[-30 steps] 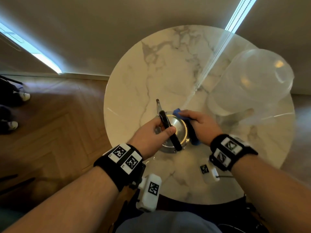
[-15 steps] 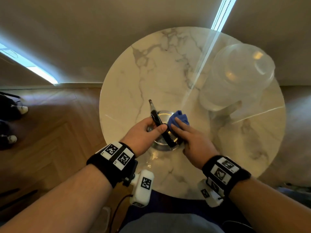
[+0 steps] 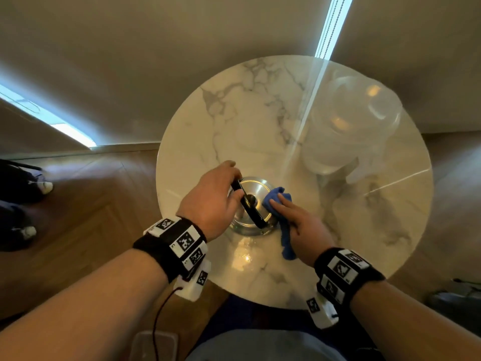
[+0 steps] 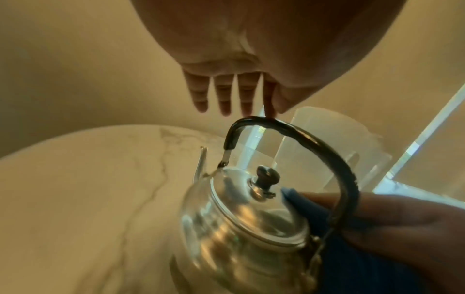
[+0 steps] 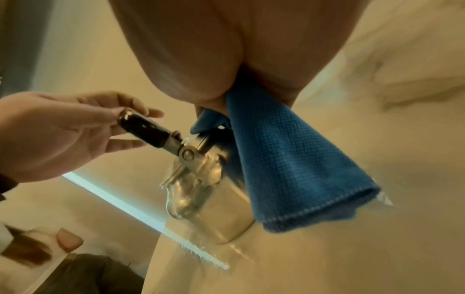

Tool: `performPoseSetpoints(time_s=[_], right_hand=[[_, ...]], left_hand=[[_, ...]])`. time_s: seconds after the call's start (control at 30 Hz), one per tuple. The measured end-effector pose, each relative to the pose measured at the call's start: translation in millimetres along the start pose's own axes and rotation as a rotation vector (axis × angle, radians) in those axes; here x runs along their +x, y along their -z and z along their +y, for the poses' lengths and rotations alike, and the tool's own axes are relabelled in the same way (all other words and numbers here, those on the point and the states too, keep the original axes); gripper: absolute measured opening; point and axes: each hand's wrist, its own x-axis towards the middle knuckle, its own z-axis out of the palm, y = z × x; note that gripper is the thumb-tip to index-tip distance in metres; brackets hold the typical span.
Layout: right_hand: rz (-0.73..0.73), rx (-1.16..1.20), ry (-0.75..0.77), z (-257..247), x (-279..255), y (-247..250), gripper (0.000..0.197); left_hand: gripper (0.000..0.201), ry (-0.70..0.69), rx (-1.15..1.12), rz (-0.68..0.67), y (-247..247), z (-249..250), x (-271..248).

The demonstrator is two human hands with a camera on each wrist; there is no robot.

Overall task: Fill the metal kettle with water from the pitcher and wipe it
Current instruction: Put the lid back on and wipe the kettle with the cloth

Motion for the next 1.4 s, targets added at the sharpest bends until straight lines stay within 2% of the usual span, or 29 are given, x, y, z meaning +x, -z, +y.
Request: performPoseSetpoints(time_s=[0.07,0.1,0.17,0.23,0.3,0.47,0.6,0.73,0.93,1.13,1.3,1.4], right_hand=[[0.030,0.047,0.012,5.6,-2.9,3.1,0.074],[0.042,0.056,0.027,5.0,-3.3,5.0,0.072],[0.035,0.035,0.067,0.1,-4.7,8.7,0.064],[0.026,0.024,0.046,-3.6,-9.0,14.0,0.059],[0.038,0.059,-0.042,-0.9,-14.9,19.1,0.058],[0.129,0.151,-0.228,18.8,-28.4,29.1,0.050],[0.135,0.291,-0.308,21.3,-35.4,35.9,0.042],[0.188,0.286,-0.297,18.1,-34.8,30.3,0.026],[0.236,0.257,-0.316,-0.1,-25.2,21.8,0.004],[0.279,0.283,-0.368,12.1,-29.9,20.3,0.014],[0.402,0.291,-0.407,36.9,-48.5,39.7,0.017],[0.447,0.293,-0.446,61.2,-61.9,65.4,0.014]], left_hand=[[0.031,-0.295,0.214,-0.074,7.1,-2.5,10.6],[0.034,-0.395,0.309,-0.128,10.0,-3.0,16.9],[0.032,-0.463,0.455,-0.254,16.4,2.5,28.7],[0.025,-0.441,0.557,-0.356,24.1,11.2,38.8],[0.021,-0.423,0.575,-0.404,30.1,17.0,46.9],[0.021,-0.412,0.585,-0.407,32.7,21.0,66.4],[0.025,-0.370,0.546,-0.333,38.5,21.2,82.8],[0.025,-0.309,0.503,-0.230,49.3,24.1,105.5],[0.024,-0.250,0.494,-0.176,55.9,27.9,140.0],[0.025,-0.211,0.437,-0.128,52.8,15.6,159.4],[0.028,-0.184,0.401,-0.098,49.2,8.6,162.1],[0.043,-0.153,0.291,0.043,41.7,7.3,149.4]])
